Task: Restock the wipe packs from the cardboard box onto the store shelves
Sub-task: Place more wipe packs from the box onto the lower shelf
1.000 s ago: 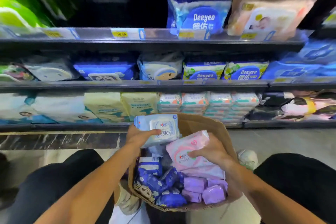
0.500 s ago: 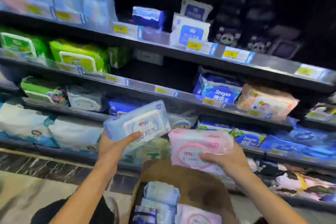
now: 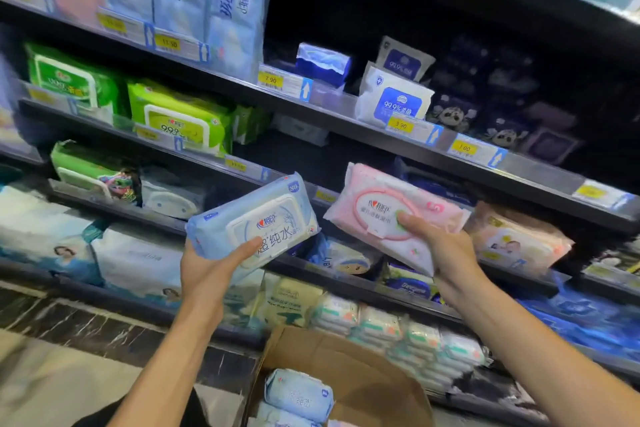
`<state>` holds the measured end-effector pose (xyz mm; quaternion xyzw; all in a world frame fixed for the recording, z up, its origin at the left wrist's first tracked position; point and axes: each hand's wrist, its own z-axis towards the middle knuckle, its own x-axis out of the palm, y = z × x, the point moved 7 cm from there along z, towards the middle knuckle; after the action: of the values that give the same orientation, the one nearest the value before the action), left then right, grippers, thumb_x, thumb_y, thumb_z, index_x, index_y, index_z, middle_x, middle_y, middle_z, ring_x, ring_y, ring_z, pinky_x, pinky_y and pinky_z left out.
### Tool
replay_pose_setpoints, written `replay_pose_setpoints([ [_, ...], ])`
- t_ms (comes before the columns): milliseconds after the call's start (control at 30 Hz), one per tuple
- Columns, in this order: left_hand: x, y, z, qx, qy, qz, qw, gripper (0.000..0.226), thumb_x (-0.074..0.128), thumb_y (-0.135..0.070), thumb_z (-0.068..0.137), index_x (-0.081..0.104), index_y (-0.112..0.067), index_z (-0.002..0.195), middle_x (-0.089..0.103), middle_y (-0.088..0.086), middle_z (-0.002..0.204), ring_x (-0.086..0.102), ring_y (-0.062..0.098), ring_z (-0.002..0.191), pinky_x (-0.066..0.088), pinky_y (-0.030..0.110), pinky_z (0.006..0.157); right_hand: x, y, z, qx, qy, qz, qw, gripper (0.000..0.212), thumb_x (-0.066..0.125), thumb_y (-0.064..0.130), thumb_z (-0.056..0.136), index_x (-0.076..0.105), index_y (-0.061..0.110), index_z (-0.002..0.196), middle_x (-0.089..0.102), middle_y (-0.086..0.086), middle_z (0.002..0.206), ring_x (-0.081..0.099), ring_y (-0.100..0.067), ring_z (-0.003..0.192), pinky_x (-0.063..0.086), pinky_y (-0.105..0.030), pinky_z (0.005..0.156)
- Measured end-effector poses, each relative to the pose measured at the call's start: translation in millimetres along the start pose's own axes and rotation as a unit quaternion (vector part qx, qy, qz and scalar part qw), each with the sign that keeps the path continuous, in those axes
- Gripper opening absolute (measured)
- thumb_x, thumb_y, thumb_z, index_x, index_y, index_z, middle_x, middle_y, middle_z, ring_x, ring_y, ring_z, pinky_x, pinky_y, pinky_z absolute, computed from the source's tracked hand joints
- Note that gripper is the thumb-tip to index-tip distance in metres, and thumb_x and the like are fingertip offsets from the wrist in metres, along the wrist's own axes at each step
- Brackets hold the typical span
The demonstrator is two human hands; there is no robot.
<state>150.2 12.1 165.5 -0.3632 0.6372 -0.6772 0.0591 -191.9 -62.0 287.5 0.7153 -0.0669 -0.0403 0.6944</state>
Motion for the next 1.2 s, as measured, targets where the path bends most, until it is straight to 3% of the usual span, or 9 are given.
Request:
replay_pose_setpoints([
  [167,3,-1,4,-0.006,-0.002,-0.01,1.0,0.084,0.094,-0.03,0.046,0.063,-0.022,0.124,0.074,-0.002,0.112,0.071,0.014,0.102,0.059,0.035,0.083,44,7,31,0.095,0.05,0.09,0.99,0.066,0.09,0.021,0.065,0.065,0.005,0.123,0.074,-0.013,0.111,0.072,-0.029,0.104,0.053,-0.045,0.099],
  [333,9,0,9,-0.017,-0.006,-0.047,0.999,0.068,0.092,-0.015,0.061,0.063,-0.021,0.123,0.075,-0.002,0.109,0.073,0.013,0.099,0.061,0.03,0.075,84,16,48,0.164,0.093,0.109,0.976,0.027,0.074,0.02,0.087,0.068,0.008,0.111,0.074,-0.016,0.112,0.068,-0.029,0.11,0.05,-0.049,0.103],
  [467,16,-1,10,-0.028,-0.01,-0.078,0.996,0.059,0.087,-0.011,0.07,0.064,-0.02,0.123,0.075,-0.003,0.11,0.072,0.012,0.099,0.059,0.025,0.074,95,11,68,0.163,0.085,0.108,0.977,0.032,0.073,0.021,0.088,0.066,0.009,0.117,0.072,-0.016,0.116,0.066,-0.031,0.115,0.048,-0.052,0.104],
  [700,18,4,15,-0.06,-0.019,-0.117,0.991,0.052,0.084,-0.013,0.074,0.067,-0.016,0.123,0.076,-0.001,0.11,0.073,0.013,0.101,0.061,0.03,0.081,92,17,110,0.121,0.017,0.062,0.991,0.056,0.083,0.029,0.073,0.063,0.01,0.121,0.075,-0.012,0.106,0.074,-0.028,0.088,0.06,-0.052,0.08],
  [800,19,3,17,-0.056,-0.02,-0.127,0.99,0.054,0.083,-0.011,0.074,0.066,-0.015,0.124,0.076,-0.001,0.11,0.073,0.013,0.1,0.061,0.029,0.079,82,22,118,0.038,-0.037,-0.069,0.996,0.067,0.093,0.032,0.059,0.063,0.001,0.109,0.073,-0.008,0.092,0.073,-0.019,0.076,0.062,-0.031,0.065],
  [867,19,4,17,-0.062,-0.022,-0.127,0.99,0.055,0.084,-0.013,0.071,0.067,-0.015,0.123,0.076,-0.001,0.11,0.073,0.016,0.101,0.059,0.034,0.084,76,24,121,-0.013,-0.045,-0.208,0.977,0.051,0.09,0.044,0.066,0.062,0.007,0.086,0.062,-0.001,0.08,0.059,-0.01,0.064,0.047,-0.02,0.049],
  [1033,17,5,17,-0.065,-0.03,-0.119,0.99,0.059,0.086,-0.016,0.068,0.067,-0.015,0.123,0.076,0.0,0.111,0.073,0.018,0.102,0.055,0.04,0.092,67,17,132,-0.092,0.004,-0.394,0.914,0.033,0.088,0.032,0.073,0.061,0.013,0.069,0.06,0.001,0.064,0.051,-0.008,0.054,0.039,-0.026,0.053],
  [1100,17,4,17,-0.057,-0.032,-0.118,0.991,0.054,0.085,-0.012,0.071,0.067,-0.016,0.122,0.076,-0.001,0.111,0.072,0.016,0.103,0.055,0.039,0.093,71,15,127,-0.156,-0.008,-0.435,0.887,0.023,0.082,0.022,0.081,0.064,0.012,0.09,0.059,0.002,0.077,0.052,-0.005,0.065,0.04,-0.023,0.064],
  [1200,18,4,15,-0.054,-0.037,-0.116,0.991,0.05,0.083,-0.009,0.074,0.067,-0.017,0.121,0.076,-0.003,0.11,0.072,0.013,0.101,0.056,0.039,0.094,88,14,115,-0.294,-0.013,-0.538,0.79,0.055,0.07,0.025,0.089,0.048,0.015,0.139,0.056,-0.011,0.12,0.05,-0.024,0.109,0.039,-0.035,0.097],
])
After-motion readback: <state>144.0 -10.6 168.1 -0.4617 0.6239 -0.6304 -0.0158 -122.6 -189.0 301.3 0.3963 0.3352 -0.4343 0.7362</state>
